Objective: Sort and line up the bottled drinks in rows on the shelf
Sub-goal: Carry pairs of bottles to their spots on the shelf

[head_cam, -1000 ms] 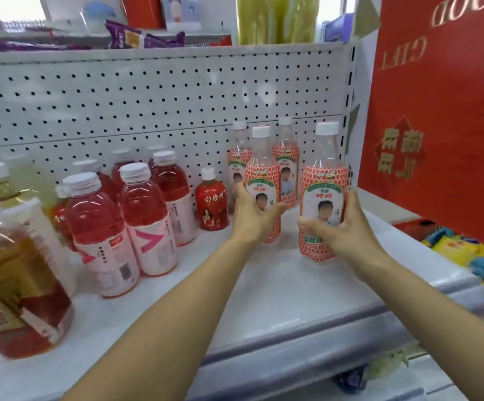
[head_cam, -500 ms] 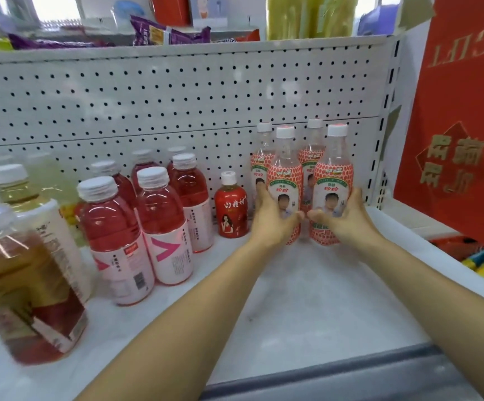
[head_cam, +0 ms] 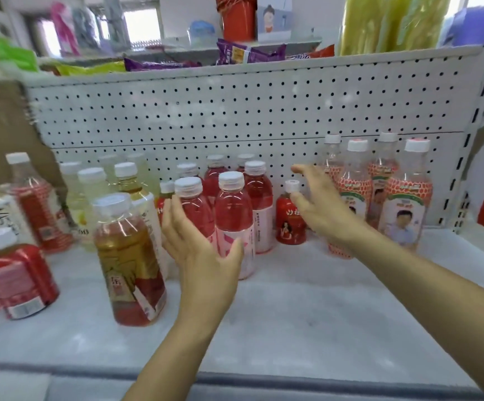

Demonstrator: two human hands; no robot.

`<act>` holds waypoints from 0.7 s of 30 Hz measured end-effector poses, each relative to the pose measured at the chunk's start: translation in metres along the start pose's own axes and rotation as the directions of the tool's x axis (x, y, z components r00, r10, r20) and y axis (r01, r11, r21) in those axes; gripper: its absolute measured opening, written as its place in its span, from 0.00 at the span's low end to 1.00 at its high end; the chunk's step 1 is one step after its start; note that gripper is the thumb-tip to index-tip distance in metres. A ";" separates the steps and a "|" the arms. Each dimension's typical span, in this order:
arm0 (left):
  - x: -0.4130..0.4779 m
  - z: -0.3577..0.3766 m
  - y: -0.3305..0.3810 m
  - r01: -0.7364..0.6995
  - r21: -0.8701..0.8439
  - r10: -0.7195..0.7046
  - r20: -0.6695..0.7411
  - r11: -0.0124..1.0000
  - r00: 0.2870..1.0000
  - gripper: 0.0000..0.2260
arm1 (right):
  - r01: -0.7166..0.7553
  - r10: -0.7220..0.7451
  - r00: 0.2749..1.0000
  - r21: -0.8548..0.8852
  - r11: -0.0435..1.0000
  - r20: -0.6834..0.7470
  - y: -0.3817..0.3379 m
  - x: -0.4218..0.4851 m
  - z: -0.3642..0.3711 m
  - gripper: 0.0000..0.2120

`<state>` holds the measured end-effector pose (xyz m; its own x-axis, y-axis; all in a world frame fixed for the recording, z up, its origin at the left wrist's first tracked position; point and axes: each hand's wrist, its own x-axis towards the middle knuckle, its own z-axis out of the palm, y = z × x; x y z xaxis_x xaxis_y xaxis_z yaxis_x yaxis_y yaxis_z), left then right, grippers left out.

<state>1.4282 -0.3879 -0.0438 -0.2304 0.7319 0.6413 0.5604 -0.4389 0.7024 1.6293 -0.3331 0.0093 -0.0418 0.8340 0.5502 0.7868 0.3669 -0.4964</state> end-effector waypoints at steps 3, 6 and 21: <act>0.009 -0.002 -0.019 0.163 -0.039 -0.160 0.068 0.986 0.985 0.51 | -0.161 0.161 0.975 -0.015 0.987 0.152 0.011 0.033 0.020 0.26; 0.021 -0.003 -0.029 0.247 -0.022 -0.243 0.122 0.969 0.962 0.49 | -0.270 0.272 0.942 -0.041 0.962 0.194 0.018 0.053 0.031 0.25; -0.028 -0.044 -0.007 0.016 0.114 -0.046 0.266 0.993 0.963 0.40 | -0.229 0.222 0.964 0.028 0.973 0.144 -0.019 -0.048 -0.008 0.15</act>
<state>1.3959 -0.4282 -0.0532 -0.0360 0.8637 0.5028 0.6436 -0.3648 0.6728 1.6214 -0.3834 -0.0030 0.0460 0.9452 0.3234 0.7580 0.1778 -0.6275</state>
